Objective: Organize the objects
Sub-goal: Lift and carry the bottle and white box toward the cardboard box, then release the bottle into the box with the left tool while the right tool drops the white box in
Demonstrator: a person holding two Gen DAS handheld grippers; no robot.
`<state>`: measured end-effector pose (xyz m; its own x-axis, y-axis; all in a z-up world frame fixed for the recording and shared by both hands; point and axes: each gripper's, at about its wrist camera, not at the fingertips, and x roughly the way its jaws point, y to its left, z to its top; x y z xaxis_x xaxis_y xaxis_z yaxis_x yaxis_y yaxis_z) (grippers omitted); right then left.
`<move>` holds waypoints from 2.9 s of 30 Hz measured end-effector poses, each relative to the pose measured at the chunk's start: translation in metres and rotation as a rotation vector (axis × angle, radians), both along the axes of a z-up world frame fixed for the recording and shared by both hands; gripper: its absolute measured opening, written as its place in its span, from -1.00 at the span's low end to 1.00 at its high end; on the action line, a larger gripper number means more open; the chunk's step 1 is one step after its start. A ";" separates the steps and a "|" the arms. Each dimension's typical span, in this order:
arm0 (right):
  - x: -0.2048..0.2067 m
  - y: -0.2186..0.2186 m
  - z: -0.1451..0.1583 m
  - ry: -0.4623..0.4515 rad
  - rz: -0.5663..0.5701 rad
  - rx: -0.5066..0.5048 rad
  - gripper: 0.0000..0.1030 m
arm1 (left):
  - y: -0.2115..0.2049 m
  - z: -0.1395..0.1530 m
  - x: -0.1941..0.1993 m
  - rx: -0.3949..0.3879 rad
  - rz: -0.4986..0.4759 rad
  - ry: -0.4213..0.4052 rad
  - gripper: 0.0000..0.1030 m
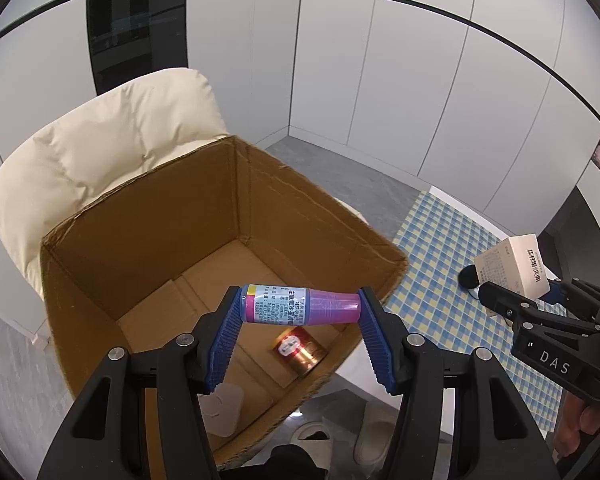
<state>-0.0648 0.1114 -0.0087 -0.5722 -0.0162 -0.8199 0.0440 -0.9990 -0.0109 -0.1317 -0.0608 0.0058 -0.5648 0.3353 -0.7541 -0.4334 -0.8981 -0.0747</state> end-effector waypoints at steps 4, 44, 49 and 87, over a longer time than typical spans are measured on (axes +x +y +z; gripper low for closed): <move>-0.002 -0.010 -0.001 -0.002 0.014 0.003 0.05 | -0.009 0.000 -0.002 -0.005 0.019 0.001 0.11; -0.011 -0.107 -0.001 0.008 0.196 0.007 0.05 | -0.102 -0.002 -0.014 -0.058 0.212 -0.020 0.12; -0.012 -0.121 -0.001 0.006 0.222 0.006 0.05 | -0.116 -0.002 -0.016 -0.060 0.237 -0.019 0.12; -0.014 -0.205 -0.019 -0.044 0.343 0.041 0.06 | -0.169 -0.004 -0.008 -0.059 0.266 -0.005 0.99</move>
